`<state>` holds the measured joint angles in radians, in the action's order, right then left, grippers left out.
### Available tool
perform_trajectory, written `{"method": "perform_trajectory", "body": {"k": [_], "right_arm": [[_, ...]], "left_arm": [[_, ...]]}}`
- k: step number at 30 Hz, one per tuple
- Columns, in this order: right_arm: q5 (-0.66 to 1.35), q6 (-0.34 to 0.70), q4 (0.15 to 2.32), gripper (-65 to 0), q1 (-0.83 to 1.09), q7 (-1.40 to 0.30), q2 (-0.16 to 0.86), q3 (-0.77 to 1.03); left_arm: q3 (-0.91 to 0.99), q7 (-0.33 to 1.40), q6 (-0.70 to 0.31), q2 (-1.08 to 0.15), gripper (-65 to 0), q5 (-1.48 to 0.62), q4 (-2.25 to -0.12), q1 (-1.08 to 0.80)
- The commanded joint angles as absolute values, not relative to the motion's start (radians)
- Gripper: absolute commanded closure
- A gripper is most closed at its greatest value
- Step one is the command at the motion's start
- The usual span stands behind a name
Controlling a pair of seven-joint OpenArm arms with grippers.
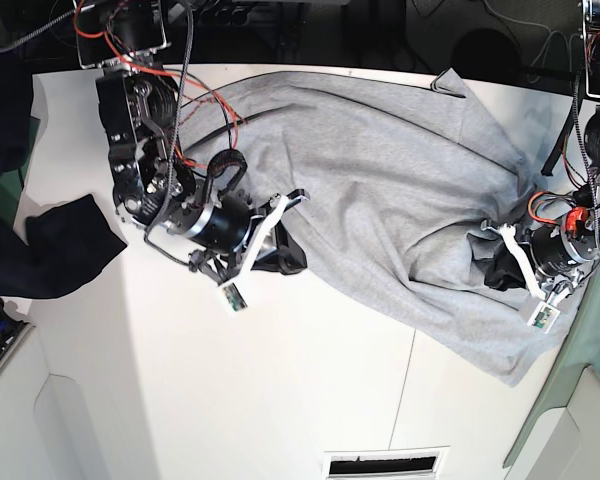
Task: Layout the t-shirt on the table in an organized manner, then fold the t-shirt properly
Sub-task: 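Grasp the shirt middle with both grippers and bunch it together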
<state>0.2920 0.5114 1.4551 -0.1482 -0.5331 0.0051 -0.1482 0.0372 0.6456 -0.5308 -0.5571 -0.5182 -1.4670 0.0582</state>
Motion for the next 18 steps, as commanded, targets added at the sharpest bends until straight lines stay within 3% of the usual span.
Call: {"method": "perform_trajectory", "body": {"k": [1, 6, 9, 14, 18], "right_arm": [[0.290, 0.513, 1.432, 0.0, -0.205, -0.512, -0.012, -0.158], [0.212, 0.513, 1.118, 0.0, -0.444, -0.454, -0.067, -0.232], [0.134, 0.513, 0.917, 0.0, -0.554, -0.381, -0.104, -0.313], [0.014, 0.513, 0.673, 0.0, -0.626, -0.308, -0.152, -0.453], [-0.055, 0.481, 0.643, 0.0, -0.617, -0.288, -0.131, -0.498]], "left_arm": [[0.045, 0.627, -0.518, -0.573, -5.6, -0.522, -1.467, 0.066], [0.045, 0.641, -0.514, -0.534, -5.6, -0.543, -1.393, 0.063], [0.045, 0.660, -0.562, -0.499, -5.6, -0.586, -1.384, 0.015], [0.043, 0.661, -0.576, -0.416, -5.6, -0.579, -1.384, -0.086], [0.043, 0.654, -0.556, -0.393, -5.6, -0.550, -1.382, -0.098]]}}
